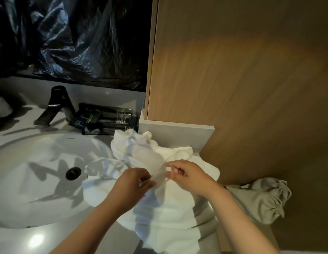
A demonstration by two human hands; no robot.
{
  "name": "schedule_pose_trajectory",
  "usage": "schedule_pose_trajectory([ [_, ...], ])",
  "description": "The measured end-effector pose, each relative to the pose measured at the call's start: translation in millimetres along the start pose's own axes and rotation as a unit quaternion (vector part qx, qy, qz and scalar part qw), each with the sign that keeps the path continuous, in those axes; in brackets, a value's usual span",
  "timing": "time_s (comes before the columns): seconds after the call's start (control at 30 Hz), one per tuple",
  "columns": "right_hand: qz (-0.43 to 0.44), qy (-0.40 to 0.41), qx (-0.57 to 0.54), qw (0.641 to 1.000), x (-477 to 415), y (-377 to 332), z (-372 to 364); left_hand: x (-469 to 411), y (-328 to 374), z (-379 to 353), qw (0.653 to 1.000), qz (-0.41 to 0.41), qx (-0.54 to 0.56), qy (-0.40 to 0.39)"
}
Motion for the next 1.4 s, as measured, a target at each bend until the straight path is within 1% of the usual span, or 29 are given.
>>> schedule_pose_trajectory([
  [0.07,0.01,-0.006,-0.022,1.0,4.8,0.9,3.4,-3.0,9.5,12.8,0.998,-0.039,-0.026,0.048],
  [0.13,0.015,-0.008,-0.031,0.999,10.9,1.6,7.1,-7.4,17.1,24.5,0.994,-0.061,-0.035,0.079],
  [0.23,0.031,0.0,-0.007,0.999,18.8,-0.7,12.3,-15.0,29.7,34.7,0.992,-0.094,-0.003,0.081],
  [0.3,0.043,0.004,0.018,0.999,22.0,-5.8,14.5,-18.3,41.6,40.2,0.988,-0.13,-0.005,0.082],
  [0.37,0.044,0.026,0.023,0.998,23.8,-11.1,21.7,-20.4,47.9,44.9,0.985,-0.151,-0.018,0.078],
  [0.43,0.043,0.077,0.018,0.996,26.7,-12.7,35.6,-20.6,43.7,46.4,0.988,-0.14,-0.036,0.046],
  [0.53,0.052,0.158,0.007,0.986,37.3,-13.5,59.6,-16.8,23.9,46.7,0.993,-0.074,-0.089,-0.024],
  [0.6,0.066,0.189,0.024,0.979,44.6,-16.7,66.9,-15.3,17.2,50.0,0.993,-0.047,-0.102,-0.022],
  [0.67,0.084,0.213,0.014,0.973,51.0,-23.5,71.2,-17.4,21.0,58.2,0.993,-0.058,-0.098,0.023],
  [0.77,0.105,0.259,-0.042,0.959,59.8,-38.2,86.8,-27.3,44.6,77.6,0.986,-0.12,-0.071,0.096],
  [0.87,0.137,0.314,-0.091,0.935,70.6,-58.5,116.0,-43.0,74.7,105.2,0.973,-0.167,-0.042,0.156],
  [0.93,0.165,0.345,-0.095,0.919,80.7,-75.8,137.1,-52.4,95.8,126.7,0.96,-0.196,-0.052,0.192],
  [1.07,0.214,0.407,-0.109,0.881,105.2,-106.1,171.9,-60.3,133.7,158.7,0.935,-0.259,-0.055,0.237],
  [1.13,0.23,0.431,-0.104,0.866,114.3,-113.8,179.2,-60.6,144.0,166.8,0.926,-0.27,-0.065,0.254],
  [1.17,0.231,0.433,-0.1,0.865,116.9,-114.5,179.6,-59.8,145.9,168.1,0.924,-0.272,-0.071,0.258],
  [1.23,0.21,0.426,-0.088,0.876,118.4,-107.1,174.8,-56.8,141.8,161.9,0.929,-0.27,-0.066,0.245],
  [1.3,0.166,0.41,-0.063,0.894,114.4,-84.6,162.9,-51.8,126.5,142.1,0.942,-0.261,-0.061,0.202],
  [1.33,0.13,0.4,-0.047,0.906,111.0,-68.6,154.3,-48.8,113.7,127.4,0.954,-0.241,-0.067,0.166],
  [1.4,0.027,0.362,-0.017,0.932,101.5,-32.3,133.7,-40.4,78.8,94.1,0.98,-0.168,-0.087,0.066],
])
Point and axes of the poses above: each hand's wrist, its own x-axis away from the middle knuckle, its own z-axis out of the back of the hand, y = z × x, the point moved 4 cm from there along -x, towards the middle knuckle, and after that the axes turned 15 degrees about -z, right-handed, at the moved point
